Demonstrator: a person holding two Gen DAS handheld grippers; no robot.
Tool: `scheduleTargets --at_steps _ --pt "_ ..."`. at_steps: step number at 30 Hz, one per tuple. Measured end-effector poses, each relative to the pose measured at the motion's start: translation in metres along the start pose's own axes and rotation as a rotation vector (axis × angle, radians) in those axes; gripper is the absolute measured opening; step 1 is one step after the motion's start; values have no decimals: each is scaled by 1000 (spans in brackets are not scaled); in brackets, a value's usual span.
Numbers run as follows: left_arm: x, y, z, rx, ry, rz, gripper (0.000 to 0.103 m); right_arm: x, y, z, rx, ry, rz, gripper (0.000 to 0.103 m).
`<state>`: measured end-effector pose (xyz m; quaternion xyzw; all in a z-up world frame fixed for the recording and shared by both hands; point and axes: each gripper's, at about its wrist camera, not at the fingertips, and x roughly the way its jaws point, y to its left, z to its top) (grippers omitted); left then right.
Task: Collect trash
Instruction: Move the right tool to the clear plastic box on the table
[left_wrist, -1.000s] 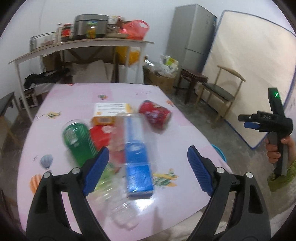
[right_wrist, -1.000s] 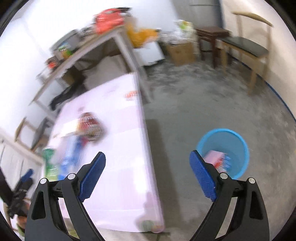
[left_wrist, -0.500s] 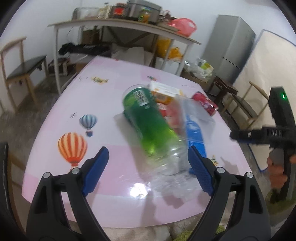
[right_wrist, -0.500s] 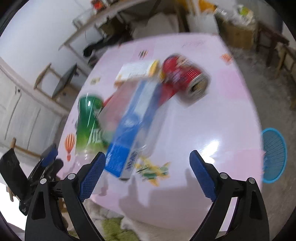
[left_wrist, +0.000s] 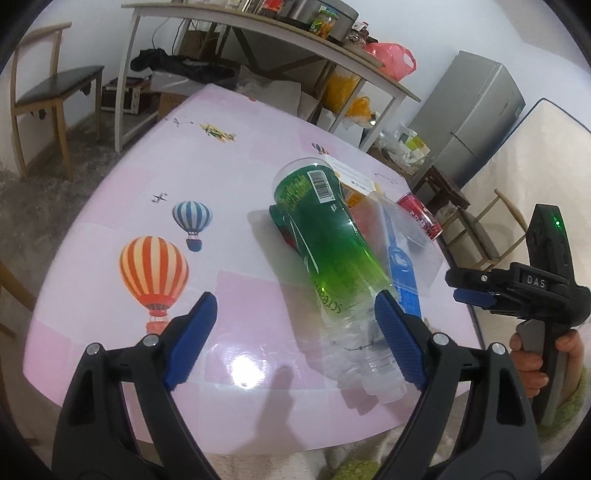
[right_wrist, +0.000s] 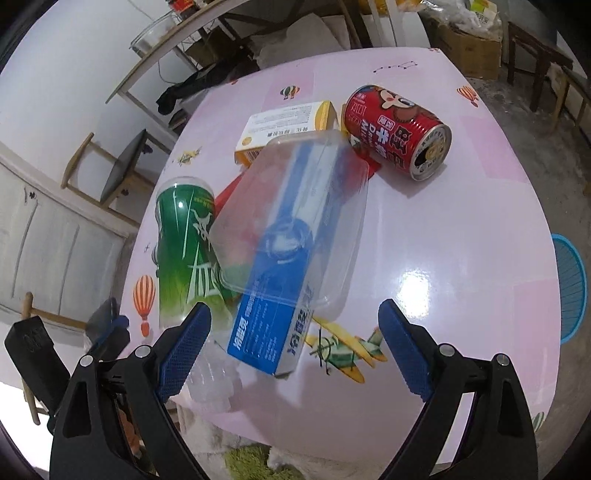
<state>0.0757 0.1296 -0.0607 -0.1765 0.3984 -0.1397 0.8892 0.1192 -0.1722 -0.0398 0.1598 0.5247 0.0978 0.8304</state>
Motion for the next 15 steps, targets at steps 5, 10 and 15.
scheduleTargets --at_steps 5,10,15 --pt "7 -1 -1 14 28 -2 83 -10 16 9 -55 -68 28 89" --pt "9 -1 -12 56 60 -4 83 -1 67 30 -246 -2 145 89" --pt "5 -2 -25 73 70 16 83 39 114 45 -404 90 93 89"
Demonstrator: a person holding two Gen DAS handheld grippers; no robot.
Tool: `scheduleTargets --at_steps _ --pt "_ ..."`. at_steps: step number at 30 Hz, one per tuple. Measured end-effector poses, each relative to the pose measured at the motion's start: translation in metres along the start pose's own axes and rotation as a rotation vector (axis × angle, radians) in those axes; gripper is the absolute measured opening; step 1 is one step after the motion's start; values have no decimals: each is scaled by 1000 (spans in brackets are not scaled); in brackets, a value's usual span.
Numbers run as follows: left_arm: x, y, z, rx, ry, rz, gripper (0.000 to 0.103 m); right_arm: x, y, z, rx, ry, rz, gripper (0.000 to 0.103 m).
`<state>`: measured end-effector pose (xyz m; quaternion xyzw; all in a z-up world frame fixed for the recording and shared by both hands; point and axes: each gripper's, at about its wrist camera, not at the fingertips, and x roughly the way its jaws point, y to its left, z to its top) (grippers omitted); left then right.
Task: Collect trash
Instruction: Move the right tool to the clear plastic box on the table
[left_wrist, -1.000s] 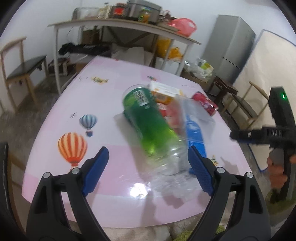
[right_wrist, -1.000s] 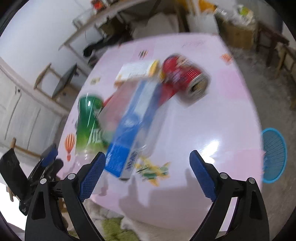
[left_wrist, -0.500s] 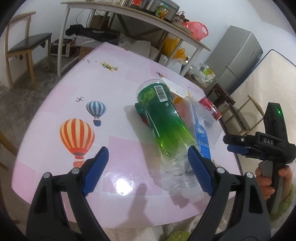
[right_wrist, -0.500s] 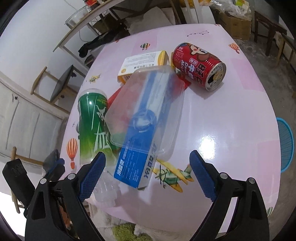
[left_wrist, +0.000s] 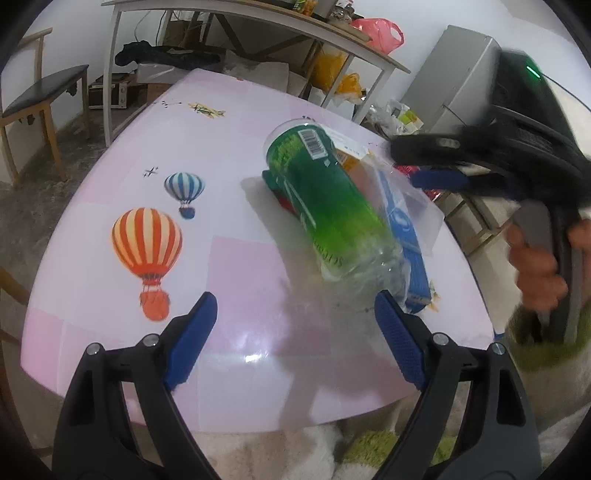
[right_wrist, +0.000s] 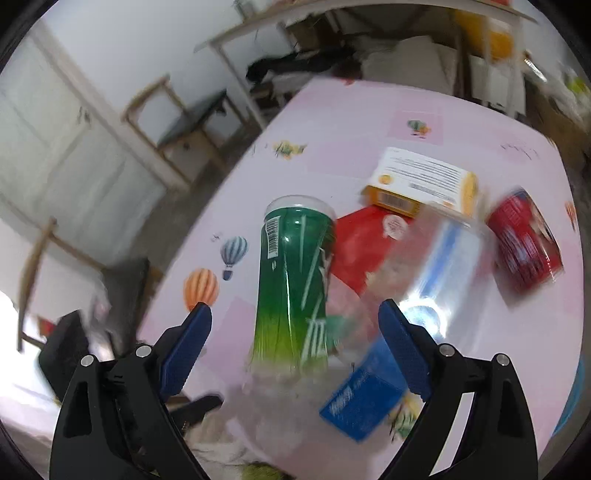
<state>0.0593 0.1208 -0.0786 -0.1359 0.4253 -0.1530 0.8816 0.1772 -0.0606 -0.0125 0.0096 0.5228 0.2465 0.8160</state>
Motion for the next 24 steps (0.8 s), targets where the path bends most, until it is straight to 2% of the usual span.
scheduleTargets --at_steps 4,7,13,19,24 --pt "-2 3 -8 -15 12 30 83 23 26 -1 -108 -8 -110 89" --pt "-3 6 -12 -17 24 52 83 28 39 -6 -150 -27 -145 89" --pt "-7 7 -15 -6 12 81 83 10 45 -11 -164 -57 -123 89" --pt "-7 3 -18 -9 11 60 83 -21 27 -26 -79 -105 -5 89" --pt "-6 0 -17 7 3 58 83 -40 4 -45 25 -138 46 89"
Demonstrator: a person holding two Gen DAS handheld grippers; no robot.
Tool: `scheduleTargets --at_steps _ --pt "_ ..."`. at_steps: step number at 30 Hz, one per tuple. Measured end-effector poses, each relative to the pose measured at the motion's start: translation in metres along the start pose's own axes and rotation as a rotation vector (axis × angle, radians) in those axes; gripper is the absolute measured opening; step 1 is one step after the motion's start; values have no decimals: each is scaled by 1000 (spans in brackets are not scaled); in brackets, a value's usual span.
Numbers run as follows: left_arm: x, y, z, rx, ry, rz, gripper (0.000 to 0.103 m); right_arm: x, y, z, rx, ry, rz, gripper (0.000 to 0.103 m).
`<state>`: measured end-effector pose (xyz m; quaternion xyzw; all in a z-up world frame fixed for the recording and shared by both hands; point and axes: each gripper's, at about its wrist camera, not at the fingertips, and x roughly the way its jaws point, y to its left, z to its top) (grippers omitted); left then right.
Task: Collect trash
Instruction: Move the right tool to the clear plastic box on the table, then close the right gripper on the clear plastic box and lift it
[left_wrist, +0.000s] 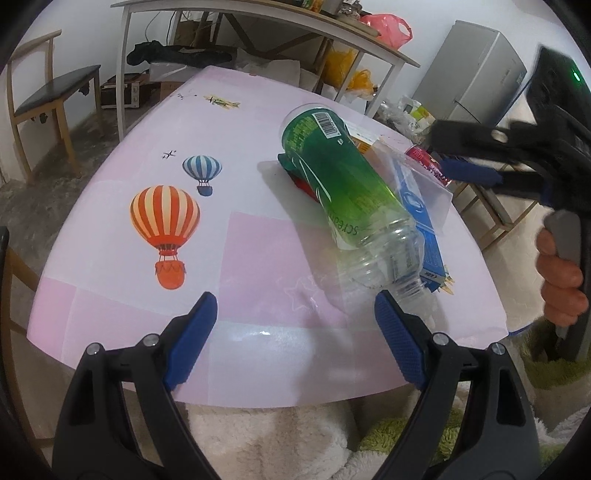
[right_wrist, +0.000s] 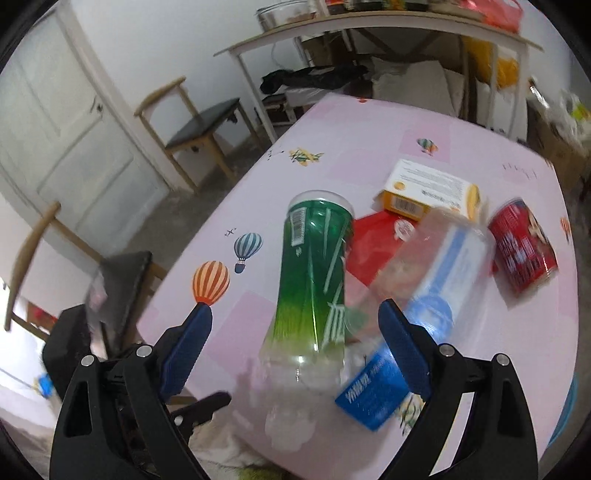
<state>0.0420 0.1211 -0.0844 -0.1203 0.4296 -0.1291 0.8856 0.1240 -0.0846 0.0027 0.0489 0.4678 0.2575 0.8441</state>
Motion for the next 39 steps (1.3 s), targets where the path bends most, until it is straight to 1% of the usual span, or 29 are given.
scheduleTargets --at_steps 2,5,8,10,11,13,16,18,20,25,29,35,39 --pt "0 0 1 5 -3 2 83 -11 -11 -7 44 -18 9 89" --pt "-1 -1 5 15 -17 -7 83 -27 -31 -17 113 -56 -9 89" --pt "-1 -5 9 32 -29 -32 83 -34 -55 -21 191 -74 -59 89" --pt "-2 -8 12 41 -38 -57 83 -34 -72 -19 253 -67 -73 89" --pt "-2 -10 15 42 -40 -73 83 -32 -79 -16 279 -66 -94 89" --pt "0 -14 19 37 -41 -96 83 -27 -86 -11 300 -65 -124 89" --pt "2 -20 26 19 -48 -139 83 -11 -96 2 349 -39 -161 89" --pt "2 -25 28 21 -52 -156 83 3 -98 11 361 -22 -179 89" --pt "3 -29 30 27 -52 -171 83 16 -98 20 351 -5 -234 90" --pt "8 -38 33 56 -43 -183 83 38 -99 31 364 24 -268 91" --pt "15 -41 34 54 -25 -192 83 50 -99 38 380 44 -281 91" --pt "17 -40 35 53 -22 -185 83 74 -95 51 329 91 -342 91" --pt "16 -37 35 46 -19 -175 83 78 -94 52 302 98 -358 91"
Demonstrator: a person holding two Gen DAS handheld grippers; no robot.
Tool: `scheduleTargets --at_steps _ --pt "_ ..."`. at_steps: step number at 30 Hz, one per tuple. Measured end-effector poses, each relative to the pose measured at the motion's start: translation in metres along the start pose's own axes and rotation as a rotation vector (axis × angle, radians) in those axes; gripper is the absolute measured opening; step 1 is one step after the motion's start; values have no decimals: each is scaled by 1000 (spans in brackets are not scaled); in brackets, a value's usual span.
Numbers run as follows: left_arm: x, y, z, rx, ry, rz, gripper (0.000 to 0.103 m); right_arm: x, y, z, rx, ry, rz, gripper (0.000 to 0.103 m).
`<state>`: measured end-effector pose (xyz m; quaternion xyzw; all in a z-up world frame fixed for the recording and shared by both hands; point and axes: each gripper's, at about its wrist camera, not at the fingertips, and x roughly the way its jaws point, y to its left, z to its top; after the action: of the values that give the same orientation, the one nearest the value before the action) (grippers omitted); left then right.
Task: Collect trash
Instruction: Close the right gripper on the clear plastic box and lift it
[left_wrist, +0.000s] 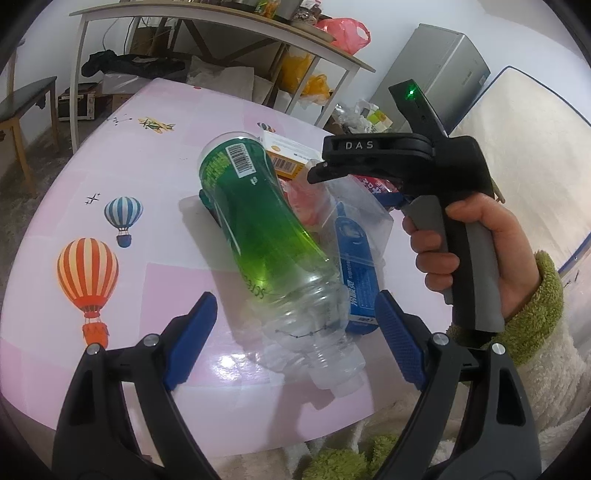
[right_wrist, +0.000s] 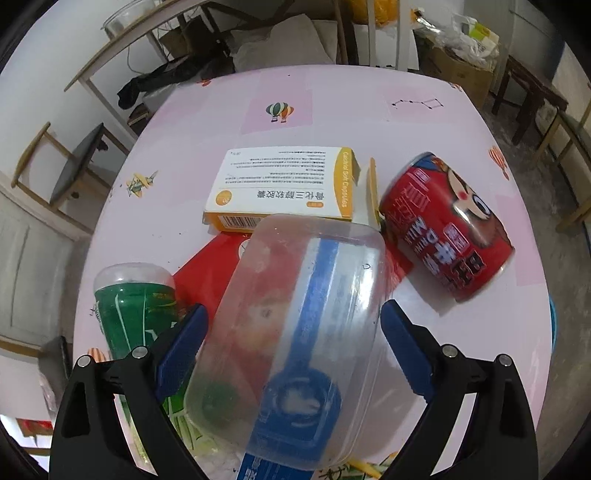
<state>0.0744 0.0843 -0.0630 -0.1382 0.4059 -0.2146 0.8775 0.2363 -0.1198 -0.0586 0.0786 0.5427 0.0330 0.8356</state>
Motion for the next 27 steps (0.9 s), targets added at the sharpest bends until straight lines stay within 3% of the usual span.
scheduleTargets --at_steps 8,20,27 --pt "-3 9 0 -10 6 20 83 -14 -9 -4 27 -13 43 88" --pt "-14 34 -4 -60 -18 96 83 -64 -27 -8 60 -110 147 87" --pt "-39 53 -15 -102 -43 203 83 -119 5 -6 -63 -248 306 87"
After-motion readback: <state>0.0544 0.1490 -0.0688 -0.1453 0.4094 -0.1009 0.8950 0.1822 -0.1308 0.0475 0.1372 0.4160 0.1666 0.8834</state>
